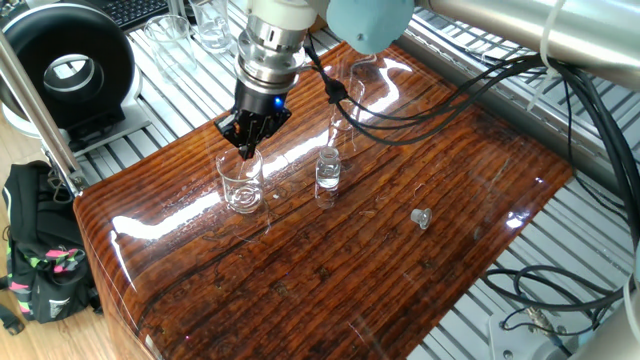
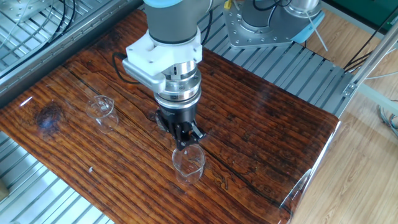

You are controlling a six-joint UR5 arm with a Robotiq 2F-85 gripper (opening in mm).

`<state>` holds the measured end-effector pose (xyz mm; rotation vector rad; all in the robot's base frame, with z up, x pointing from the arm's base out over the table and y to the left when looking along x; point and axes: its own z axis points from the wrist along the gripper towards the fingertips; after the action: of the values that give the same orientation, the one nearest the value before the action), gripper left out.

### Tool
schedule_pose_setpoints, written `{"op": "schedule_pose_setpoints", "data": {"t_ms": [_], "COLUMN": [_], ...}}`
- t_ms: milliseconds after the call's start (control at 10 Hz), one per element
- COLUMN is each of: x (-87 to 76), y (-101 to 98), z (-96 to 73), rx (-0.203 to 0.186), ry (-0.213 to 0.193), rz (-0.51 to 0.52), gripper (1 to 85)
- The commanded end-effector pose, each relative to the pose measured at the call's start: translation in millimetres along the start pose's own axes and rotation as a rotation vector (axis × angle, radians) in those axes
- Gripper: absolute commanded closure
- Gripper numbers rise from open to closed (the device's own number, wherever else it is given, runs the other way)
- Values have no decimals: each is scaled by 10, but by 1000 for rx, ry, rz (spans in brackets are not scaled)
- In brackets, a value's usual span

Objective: Transfer liquid using a dropper

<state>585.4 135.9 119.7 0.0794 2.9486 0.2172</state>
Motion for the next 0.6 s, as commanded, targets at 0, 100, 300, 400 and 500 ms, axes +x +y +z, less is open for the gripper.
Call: {"op": "schedule_pose_setpoints", "data": {"t_ms": [0, 100, 300, 400, 500], "x": [-42, -30, 7, 13, 23], "y": [-33, -16, 9, 16, 30], "z": [-25, -43, -104, -121, -117], "rx": [18, 15, 11, 9, 6], "ry": [-25, -25, -20, -20, -20], "rz": [-8, -6, -2, -4, -1], "gripper": [807, 800, 787, 773, 770]}}
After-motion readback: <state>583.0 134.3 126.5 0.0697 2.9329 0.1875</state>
